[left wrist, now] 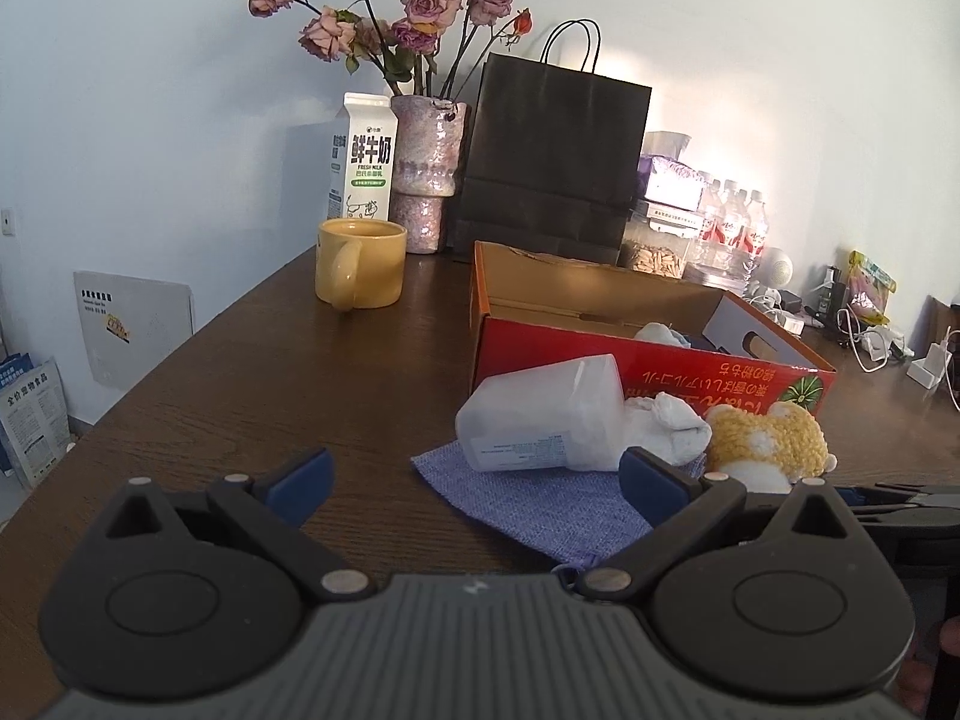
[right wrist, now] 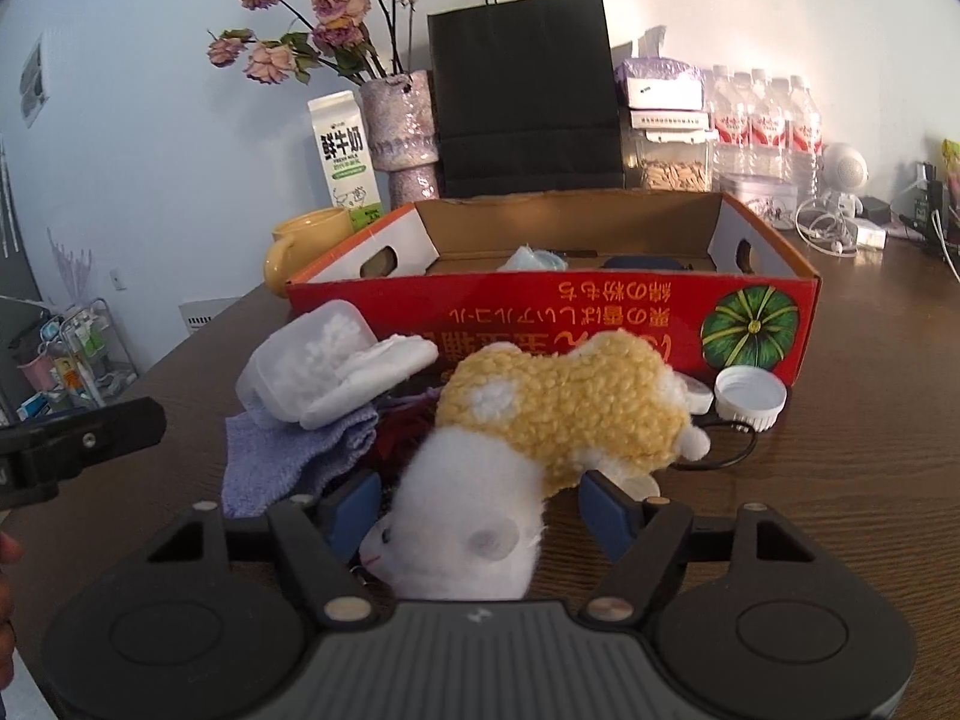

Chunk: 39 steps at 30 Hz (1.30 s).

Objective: Organize objects
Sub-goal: 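Grasp the translucent plastic container with the left tool while the right tool grasps the plush toy, then carry the plastic container and plush toy over the cardboard box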

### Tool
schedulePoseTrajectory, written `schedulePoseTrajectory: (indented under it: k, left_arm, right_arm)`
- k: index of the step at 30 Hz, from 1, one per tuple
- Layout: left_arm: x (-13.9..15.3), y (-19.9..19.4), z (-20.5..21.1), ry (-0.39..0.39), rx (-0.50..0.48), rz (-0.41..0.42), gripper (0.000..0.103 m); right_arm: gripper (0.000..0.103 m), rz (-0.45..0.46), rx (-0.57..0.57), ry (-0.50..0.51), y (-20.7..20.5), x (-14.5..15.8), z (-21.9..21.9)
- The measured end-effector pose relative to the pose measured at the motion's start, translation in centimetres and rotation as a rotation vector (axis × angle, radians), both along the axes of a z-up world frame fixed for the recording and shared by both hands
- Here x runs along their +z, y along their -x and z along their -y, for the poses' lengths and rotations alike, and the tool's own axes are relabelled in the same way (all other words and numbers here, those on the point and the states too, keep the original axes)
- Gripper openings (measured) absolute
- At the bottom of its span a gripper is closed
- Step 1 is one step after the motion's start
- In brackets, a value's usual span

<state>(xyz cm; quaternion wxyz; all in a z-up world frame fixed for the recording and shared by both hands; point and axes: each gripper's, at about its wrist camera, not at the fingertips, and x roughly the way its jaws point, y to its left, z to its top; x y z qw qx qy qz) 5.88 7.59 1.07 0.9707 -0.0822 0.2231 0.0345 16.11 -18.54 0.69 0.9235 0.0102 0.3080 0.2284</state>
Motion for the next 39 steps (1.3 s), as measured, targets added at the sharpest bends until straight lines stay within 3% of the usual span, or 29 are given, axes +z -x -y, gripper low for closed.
schedulePoseTrajectory:
  k: [7, 15, 23, 34, 36, 39]
  left_arm:
    - [-0.5, -0.8, -0.2, 0.020, -0.025, -0.015, 0.103]
    - [-0.6, -4.7, -0.3, 0.042, -0.089, -0.065, 0.103]
    - [-1.0, -7.7, 0.2, 0.076, -0.121, -0.090, 0.103]
    - [-2.2, -10.8, -0.5, 0.182, -0.122, -0.116, 0.103]
    - [-2.5, -10.9, -0.4, 0.190, -0.142, -0.121, 0.091]
    - [-2.5, -10.6, -0.2, 0.183, -0.129, -0.115, 0.090]
  right_arm:
    - [0.053, -0.023, 0.009, -0.022, -0.4, -0.5, -0.4]
    - [0.045, -0.005, 0.010, -0.079, -0.1, -0.2, 0.8]
    - [0.044, 0.025, -0.002, -0.130, 0.2, 0.5, 2.4]
    - [0.044, 0.050, -0.006, -0.151, -0.1, 0.9, 3.7]
    - [0.044, 0.053, -0.010, -0.157, -0.1, 0.9, 3.9]
    - [0.044, 0.055, -0.014, -0.162, -0.4, 1.0, 4.3]
